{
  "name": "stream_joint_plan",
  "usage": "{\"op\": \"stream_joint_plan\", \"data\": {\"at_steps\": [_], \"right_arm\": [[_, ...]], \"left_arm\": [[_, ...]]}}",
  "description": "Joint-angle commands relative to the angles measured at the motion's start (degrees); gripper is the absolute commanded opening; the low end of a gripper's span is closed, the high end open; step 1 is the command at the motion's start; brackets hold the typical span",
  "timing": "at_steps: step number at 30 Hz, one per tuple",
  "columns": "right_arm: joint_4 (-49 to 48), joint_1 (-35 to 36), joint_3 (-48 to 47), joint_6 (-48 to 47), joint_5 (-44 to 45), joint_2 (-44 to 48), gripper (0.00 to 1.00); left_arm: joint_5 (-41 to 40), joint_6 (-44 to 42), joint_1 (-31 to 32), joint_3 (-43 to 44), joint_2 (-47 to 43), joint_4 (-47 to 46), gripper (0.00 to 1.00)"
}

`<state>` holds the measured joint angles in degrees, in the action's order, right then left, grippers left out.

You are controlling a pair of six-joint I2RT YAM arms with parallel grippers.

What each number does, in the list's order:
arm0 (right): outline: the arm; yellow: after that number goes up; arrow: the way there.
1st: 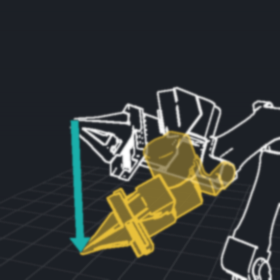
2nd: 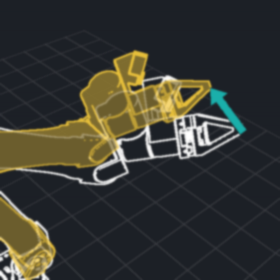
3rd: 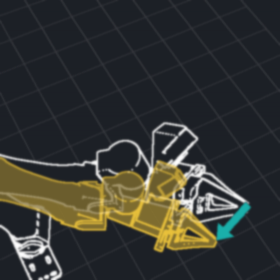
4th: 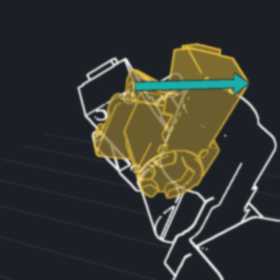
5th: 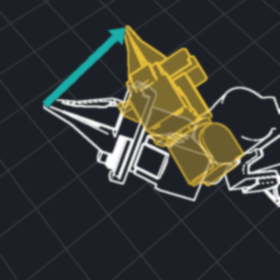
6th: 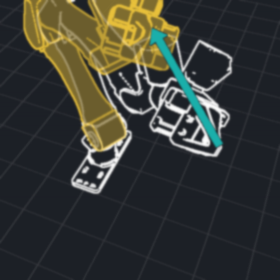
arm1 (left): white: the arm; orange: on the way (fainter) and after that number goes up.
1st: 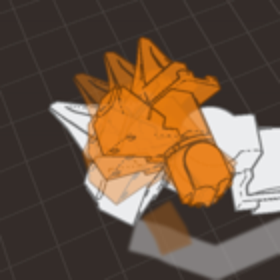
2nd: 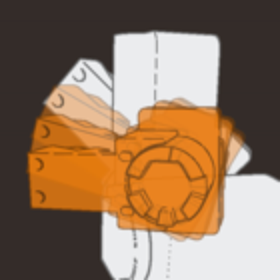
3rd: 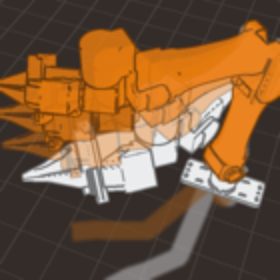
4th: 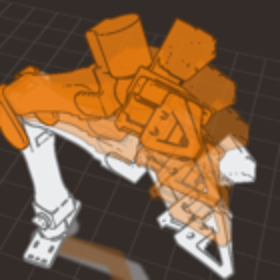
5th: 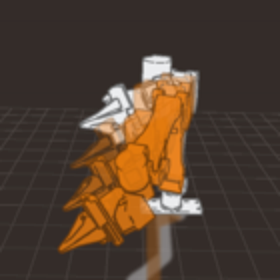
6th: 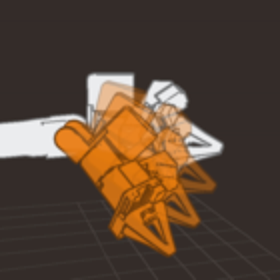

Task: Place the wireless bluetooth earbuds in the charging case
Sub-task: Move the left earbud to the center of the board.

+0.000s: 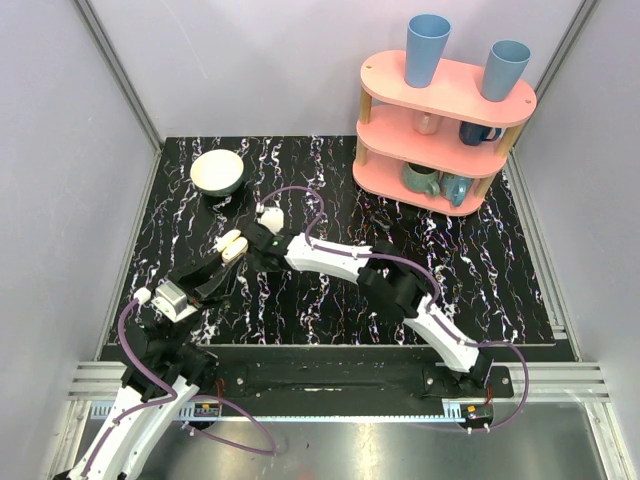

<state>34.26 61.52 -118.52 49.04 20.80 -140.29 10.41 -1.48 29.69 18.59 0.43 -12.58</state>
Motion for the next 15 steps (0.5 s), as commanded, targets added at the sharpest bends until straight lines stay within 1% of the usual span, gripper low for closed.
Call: {"op": "stream_joint_plan", "data": {"at_steps": [1,6,10,15], "right_arm": [[-1.7,0.3,7.8,-6.3,4.3,7.8,0.15],[-4.4,0.3,17.8,-8.4,4.6,13.2,0.15],[-4.2,0.3,21.9,-9.2,5.2,16.5,0.16],[-4.2,0.3,25.6,-9.7,5.9,18.5,0.17]], "left_arm": [[0.4,0.4,-0.3,0.1,-8.6,-2.9,0.0],[0.5,0.5,-0.4,0.1,-8.4,-2.9,0.0],[0.6,0.3,-0.4,0.1,-8.0,-3.0,0.0],[0.6,0.2,-0.5,0.2,-7.8,-2.9,0.0]]}}
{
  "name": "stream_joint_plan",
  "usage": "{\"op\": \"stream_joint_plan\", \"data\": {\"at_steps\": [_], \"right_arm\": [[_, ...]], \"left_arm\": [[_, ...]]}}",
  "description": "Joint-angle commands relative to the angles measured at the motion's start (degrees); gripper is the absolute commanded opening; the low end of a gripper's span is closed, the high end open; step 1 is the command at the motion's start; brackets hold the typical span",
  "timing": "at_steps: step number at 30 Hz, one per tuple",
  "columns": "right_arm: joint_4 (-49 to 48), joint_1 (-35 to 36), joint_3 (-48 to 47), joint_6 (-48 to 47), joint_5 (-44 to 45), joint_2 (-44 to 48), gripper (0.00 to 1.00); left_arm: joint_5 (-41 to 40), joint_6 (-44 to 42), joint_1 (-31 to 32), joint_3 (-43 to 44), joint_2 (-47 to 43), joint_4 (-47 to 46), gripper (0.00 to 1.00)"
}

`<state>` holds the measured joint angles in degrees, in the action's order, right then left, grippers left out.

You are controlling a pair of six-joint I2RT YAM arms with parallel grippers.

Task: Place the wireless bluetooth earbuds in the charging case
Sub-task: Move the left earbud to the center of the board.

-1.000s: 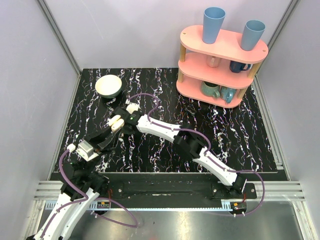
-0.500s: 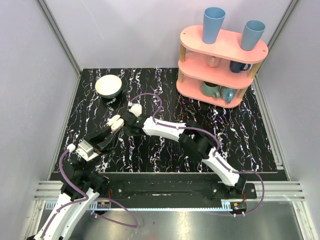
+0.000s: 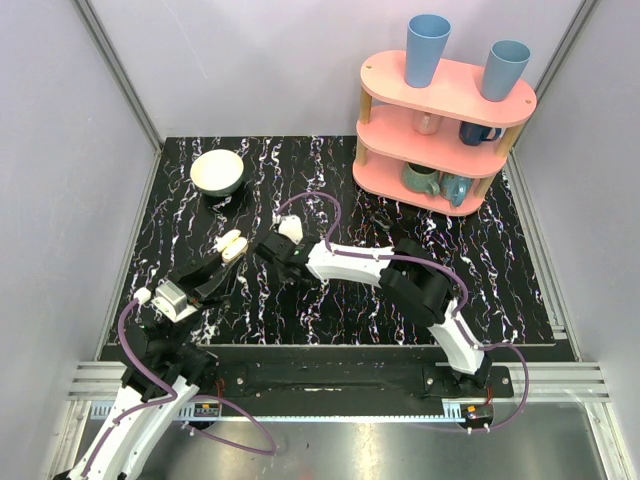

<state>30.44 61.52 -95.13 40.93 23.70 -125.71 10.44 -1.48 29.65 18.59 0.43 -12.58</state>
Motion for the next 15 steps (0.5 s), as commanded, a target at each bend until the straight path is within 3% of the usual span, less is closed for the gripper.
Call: {"op": "stream_joint_plan", "data": {"at_steps": [1,15], "right_arm": [[-0.4,0.3,2.4,-1.6,3.2,4.0,0.18],[2.5,0.3,-0.9,-1.9,2.1,0.5,0.29]], "left_arm": [[0.6,0.3,-0.4,0.2,-7.7,-2.9,0.0],[0.6,0.3,-0.6,0.3,-7.3,-3.0,0.0]]}}
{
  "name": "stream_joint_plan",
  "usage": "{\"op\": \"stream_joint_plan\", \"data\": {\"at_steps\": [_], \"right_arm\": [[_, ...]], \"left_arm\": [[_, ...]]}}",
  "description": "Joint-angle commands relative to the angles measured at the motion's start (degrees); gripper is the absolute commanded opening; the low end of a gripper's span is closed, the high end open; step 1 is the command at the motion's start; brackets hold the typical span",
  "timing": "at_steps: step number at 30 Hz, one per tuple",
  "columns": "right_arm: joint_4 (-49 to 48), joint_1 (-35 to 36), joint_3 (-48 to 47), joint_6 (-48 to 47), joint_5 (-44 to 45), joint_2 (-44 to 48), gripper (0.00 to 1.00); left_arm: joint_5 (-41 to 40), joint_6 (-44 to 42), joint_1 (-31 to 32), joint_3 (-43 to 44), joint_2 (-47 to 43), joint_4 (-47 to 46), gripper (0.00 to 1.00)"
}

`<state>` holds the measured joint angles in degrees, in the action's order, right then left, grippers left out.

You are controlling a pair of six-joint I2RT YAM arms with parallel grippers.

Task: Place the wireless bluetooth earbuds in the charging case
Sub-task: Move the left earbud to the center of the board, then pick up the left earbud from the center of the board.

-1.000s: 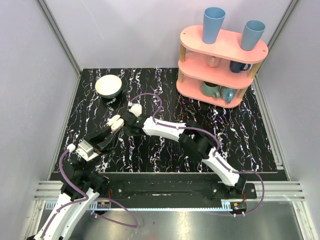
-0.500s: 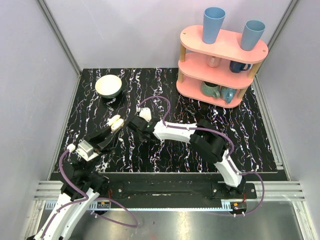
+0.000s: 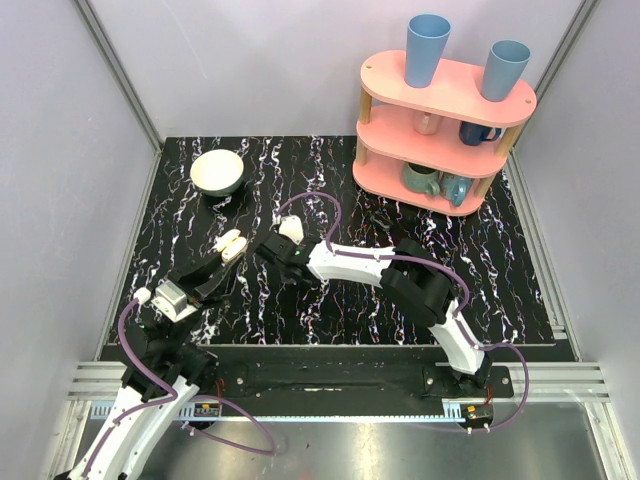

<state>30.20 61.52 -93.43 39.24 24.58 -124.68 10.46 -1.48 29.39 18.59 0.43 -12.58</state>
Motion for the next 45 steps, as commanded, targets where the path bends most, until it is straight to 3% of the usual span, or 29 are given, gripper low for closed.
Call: {"op": "stream_joint_plan", "data": {"at_steps": [1,45], "right_arm": [[3.1,0.2,-2.7,-0.3,0.9,-0.9,0.29],[4.4,0.1,-5.2,-2.4,-0.5,-3.2,0.35]], "left_arm": [[0.6,0.3,-0.5,0.3,-7.2,-3.0,0.0],[0.7,0.4,-0.6,0.2,-7.3,-2.8,0.0]]}}
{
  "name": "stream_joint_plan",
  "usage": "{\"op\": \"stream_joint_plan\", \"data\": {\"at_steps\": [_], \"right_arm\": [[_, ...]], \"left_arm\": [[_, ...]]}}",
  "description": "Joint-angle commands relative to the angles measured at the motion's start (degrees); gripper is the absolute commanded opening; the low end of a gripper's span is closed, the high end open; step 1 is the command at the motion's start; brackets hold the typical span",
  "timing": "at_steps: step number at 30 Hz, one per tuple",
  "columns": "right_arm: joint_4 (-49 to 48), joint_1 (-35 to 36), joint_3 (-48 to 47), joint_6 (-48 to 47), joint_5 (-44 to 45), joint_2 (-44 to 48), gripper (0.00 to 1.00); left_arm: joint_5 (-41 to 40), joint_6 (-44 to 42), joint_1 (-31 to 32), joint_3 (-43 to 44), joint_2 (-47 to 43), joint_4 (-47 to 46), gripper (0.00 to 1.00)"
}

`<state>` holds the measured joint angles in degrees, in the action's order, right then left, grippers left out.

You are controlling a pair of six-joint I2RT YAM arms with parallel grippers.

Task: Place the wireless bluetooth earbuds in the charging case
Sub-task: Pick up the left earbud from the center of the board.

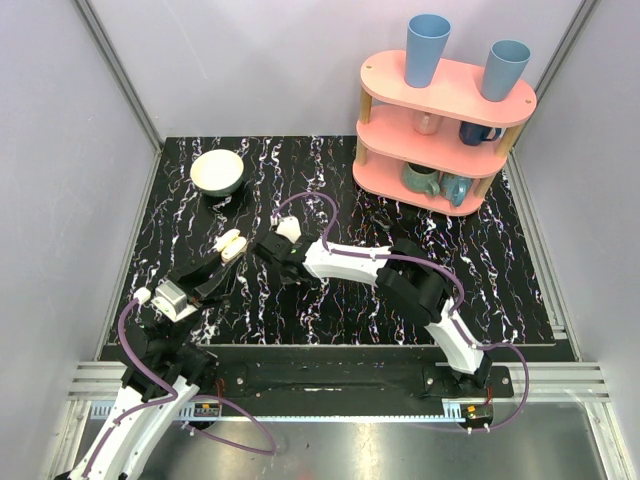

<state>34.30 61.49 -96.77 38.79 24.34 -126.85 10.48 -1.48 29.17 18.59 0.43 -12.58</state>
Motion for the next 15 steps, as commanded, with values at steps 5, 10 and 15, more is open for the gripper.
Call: {"op": "stream_joint_plan", "data": {"at_steps": [5,10,15], "right_arm": [[-0.2,0.1,-1.2,-6.2,-1.0,-0.9,0.36],[-4.3,0.1,1.3,-13.0,-3.8,0.6,0.39],[-6.4,0.0,3.3,-16.5,-3.9,1.3,0.4]], "left_arm": [[0.8,0.2,-0.3,0.2,-7.2,-2.7,0.0],[0.9,0.3,-0.4,0.3,-7.2,-2.8,0.0],[0.9,0.3,-0.4,0.3,-7.3,-2.7,0.0]]}}
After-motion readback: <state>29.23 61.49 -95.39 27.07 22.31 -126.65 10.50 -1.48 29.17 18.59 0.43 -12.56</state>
